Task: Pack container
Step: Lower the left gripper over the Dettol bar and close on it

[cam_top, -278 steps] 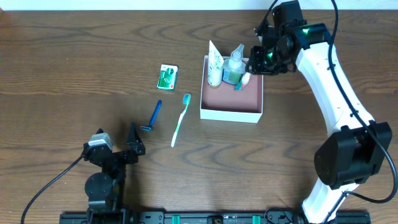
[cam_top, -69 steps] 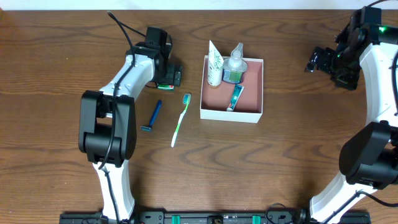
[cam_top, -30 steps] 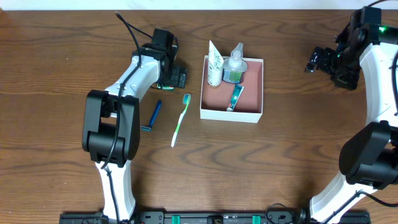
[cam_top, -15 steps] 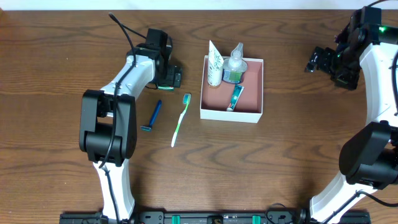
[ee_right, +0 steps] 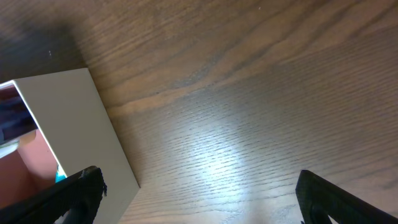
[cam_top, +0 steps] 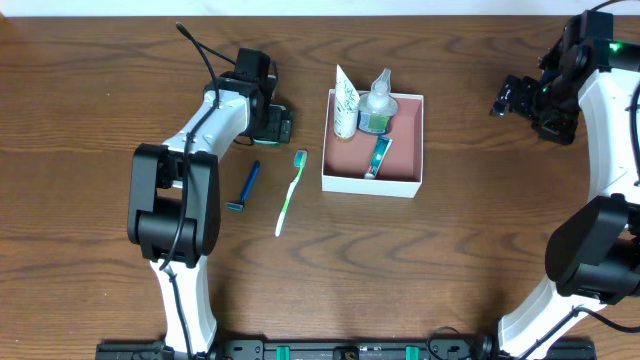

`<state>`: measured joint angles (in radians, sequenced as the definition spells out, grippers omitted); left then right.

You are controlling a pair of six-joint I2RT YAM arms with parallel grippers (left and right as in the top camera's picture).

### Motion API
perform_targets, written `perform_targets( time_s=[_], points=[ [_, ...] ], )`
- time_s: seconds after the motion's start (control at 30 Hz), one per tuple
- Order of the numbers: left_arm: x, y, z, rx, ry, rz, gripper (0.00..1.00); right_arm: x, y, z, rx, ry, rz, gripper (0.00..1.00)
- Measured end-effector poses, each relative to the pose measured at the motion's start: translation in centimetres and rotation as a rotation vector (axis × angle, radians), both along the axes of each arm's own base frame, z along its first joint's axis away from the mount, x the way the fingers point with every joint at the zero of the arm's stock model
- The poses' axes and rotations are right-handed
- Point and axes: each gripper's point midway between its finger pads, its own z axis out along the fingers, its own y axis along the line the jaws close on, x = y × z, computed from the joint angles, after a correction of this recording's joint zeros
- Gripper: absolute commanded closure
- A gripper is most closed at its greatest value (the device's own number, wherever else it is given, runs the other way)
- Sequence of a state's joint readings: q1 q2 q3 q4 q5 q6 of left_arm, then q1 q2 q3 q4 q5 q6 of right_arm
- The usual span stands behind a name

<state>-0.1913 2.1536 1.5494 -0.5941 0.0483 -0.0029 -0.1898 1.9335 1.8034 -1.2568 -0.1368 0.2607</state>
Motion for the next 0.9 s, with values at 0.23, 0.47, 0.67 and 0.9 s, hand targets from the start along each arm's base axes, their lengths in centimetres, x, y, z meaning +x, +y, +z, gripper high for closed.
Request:
perform_targets(
  time_s=[0.23,0.47,0.67,0.9],
  points=[
    [-0.06,0.02,-0.07,0.001,0.002,0.0,0.02,-0.01,0.0,0.0,0.0,0.0,0.0,0.01],
    [-0.55,0.11,-0.53,0.004,0.016,0.0,0.02,0.0,0.0,0.0,0.0,0.0,0.0,0.01],
    [-0.48,0.1,-0.56,0.003,0.013,0.0,0.02,0.0,0.0,0.0,0.0,0.0,0.0,0.01],
    [-0.42,0.08,-0.54,0.002,0.01,0.0,0.02,-0.01,0.0,0.0,0.0,0.0,0.0,0.01]
  ],
)
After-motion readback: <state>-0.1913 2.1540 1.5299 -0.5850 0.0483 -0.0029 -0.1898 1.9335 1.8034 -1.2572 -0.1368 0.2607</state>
